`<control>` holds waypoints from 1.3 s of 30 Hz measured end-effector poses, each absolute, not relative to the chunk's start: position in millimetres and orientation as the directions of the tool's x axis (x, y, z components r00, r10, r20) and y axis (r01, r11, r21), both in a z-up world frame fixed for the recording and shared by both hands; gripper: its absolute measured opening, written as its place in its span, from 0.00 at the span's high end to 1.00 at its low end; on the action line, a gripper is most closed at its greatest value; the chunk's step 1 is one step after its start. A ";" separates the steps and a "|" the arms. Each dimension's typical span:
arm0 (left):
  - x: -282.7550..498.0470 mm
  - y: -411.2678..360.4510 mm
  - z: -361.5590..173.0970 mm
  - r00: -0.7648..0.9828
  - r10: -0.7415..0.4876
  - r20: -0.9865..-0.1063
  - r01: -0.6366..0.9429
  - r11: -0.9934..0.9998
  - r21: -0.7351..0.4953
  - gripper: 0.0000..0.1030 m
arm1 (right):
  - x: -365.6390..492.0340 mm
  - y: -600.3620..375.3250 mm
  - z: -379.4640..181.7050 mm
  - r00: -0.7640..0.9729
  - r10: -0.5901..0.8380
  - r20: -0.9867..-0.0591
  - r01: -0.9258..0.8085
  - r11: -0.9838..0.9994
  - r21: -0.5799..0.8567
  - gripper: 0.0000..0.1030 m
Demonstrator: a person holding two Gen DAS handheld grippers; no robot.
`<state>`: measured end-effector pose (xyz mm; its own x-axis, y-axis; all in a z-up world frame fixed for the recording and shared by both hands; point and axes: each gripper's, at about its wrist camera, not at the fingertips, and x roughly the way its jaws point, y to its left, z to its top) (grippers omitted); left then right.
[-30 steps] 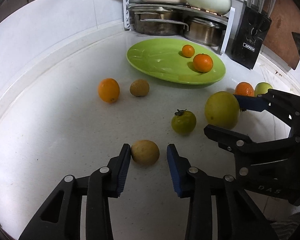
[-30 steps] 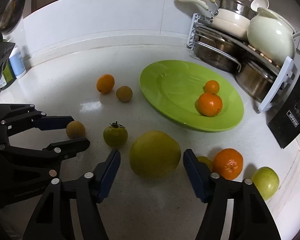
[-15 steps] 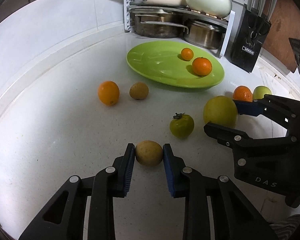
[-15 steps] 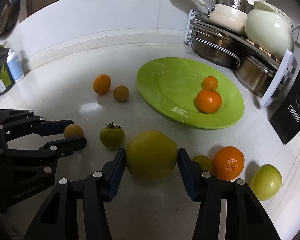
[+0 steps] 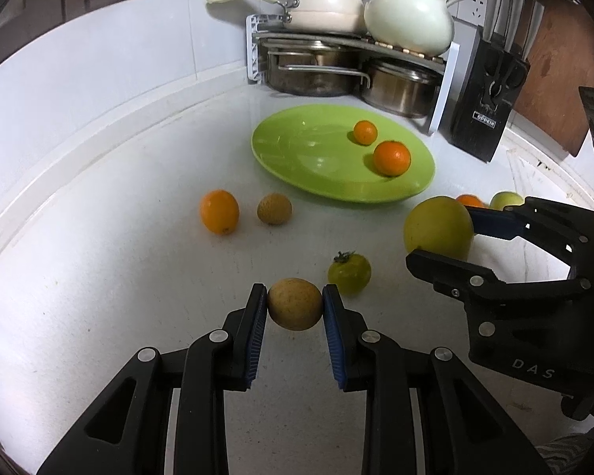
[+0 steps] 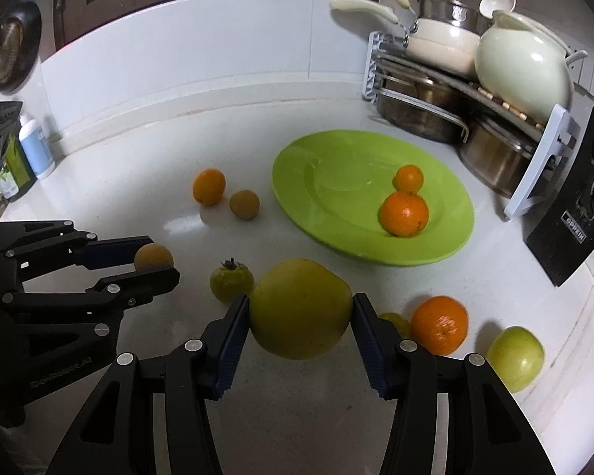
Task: Organize fruits
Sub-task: 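Grasp the brown kiwi with the left tool while the right tool grasps the pomelo, then carry kiwi and pomelo over the green plate and open both tools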
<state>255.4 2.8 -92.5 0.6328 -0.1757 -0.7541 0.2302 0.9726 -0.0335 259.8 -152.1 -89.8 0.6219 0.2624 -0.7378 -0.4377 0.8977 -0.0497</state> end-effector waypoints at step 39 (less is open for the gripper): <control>361.8 -27.4 -14.2 0.751 -0.203 -0.629 0.279 0.960 0.022 0.72 | 363.7 -178.2 -24.3 0.715 0.233 -0.659 -0.347 0.937 -0.045 0.49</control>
